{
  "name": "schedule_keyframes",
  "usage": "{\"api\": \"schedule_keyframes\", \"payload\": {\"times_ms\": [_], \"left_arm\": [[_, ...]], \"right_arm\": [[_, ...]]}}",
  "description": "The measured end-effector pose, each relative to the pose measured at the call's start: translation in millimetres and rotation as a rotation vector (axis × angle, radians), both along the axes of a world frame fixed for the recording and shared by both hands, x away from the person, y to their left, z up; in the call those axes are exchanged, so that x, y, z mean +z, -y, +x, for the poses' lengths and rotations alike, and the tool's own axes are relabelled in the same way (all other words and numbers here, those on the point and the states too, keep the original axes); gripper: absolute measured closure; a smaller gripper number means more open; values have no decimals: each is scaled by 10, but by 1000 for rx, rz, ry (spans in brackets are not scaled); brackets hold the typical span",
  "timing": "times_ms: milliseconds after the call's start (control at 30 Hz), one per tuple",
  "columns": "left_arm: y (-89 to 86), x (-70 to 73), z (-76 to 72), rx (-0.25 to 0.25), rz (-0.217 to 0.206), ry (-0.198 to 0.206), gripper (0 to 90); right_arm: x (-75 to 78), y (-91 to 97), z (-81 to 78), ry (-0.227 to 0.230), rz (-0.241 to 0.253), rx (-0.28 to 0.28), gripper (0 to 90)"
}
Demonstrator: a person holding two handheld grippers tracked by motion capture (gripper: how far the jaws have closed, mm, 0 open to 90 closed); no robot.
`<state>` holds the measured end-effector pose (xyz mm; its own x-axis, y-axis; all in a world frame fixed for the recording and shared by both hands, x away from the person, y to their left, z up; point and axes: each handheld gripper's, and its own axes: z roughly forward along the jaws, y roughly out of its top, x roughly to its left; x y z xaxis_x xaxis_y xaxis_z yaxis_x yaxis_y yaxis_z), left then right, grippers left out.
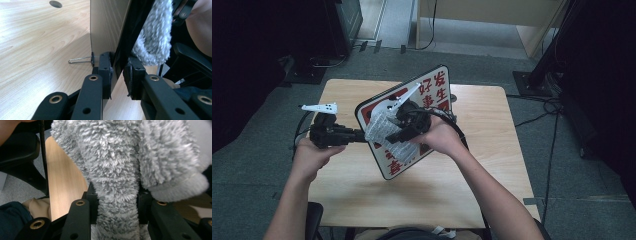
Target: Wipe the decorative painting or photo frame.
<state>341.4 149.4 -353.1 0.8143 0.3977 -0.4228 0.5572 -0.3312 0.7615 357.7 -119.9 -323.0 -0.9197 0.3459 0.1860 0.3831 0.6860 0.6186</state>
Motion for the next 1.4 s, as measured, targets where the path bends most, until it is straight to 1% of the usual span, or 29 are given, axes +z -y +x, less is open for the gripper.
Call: {"api": "schedule_keyframes", "payload": {"times_ms": [533,867,1400], "left_arm": [[-1,-2,-1,1,-1,0,772],[-5,-5,-3,4,-2,-1,771],[-6,-11,-4,8,-9,-3,770]], "right_arm": [[-331,30,-75,-31,-16,7,655],[-532,45,-126,-32,-6,16,655],[-858,89,-213,-46,-15,17,653]]}}
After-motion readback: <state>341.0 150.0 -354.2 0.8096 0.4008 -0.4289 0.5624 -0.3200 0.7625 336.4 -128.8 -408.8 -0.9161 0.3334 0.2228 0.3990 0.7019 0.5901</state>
